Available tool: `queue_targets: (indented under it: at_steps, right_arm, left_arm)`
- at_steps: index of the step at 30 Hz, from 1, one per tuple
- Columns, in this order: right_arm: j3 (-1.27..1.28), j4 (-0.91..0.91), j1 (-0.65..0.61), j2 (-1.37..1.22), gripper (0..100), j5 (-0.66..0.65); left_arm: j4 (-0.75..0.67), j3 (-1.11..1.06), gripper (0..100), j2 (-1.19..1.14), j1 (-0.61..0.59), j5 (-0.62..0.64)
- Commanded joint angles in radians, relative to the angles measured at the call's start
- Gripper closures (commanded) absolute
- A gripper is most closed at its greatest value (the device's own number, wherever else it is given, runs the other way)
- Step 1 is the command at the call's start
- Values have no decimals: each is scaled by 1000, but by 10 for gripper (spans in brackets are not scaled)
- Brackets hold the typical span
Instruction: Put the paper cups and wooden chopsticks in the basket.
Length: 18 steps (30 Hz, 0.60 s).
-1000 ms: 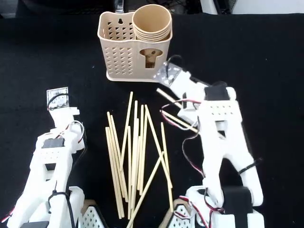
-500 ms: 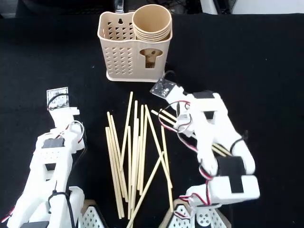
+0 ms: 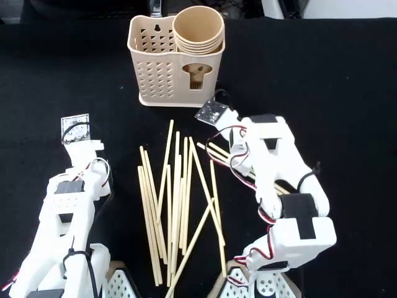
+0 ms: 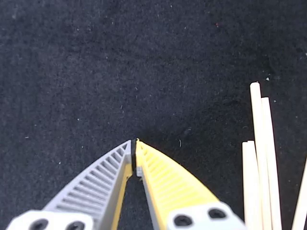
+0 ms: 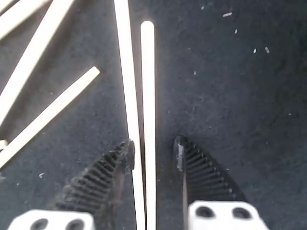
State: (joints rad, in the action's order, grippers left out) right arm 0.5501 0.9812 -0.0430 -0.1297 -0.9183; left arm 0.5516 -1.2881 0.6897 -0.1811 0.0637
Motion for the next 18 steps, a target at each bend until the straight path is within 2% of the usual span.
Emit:
queue_targets:
  at_steps: [1, 4, 8, 18]
  right_arm:
    - [-12, 28, 8, 67, 846, -6]
    - [10, 37, 6, 114, 836, -8]
    - [39, 44, 3, 127, 774, -11]
    - [58, 40, 3, 122, 780, -52]
  left_arm:
    - [-17, 13, 971, 26, -12, -9]
    - [-17, 13, 971, 26, -12, -9]
    - [-17, 13, 971, 26, -12, -9]
    - [-17, 10, 971, 26, -12, -9]
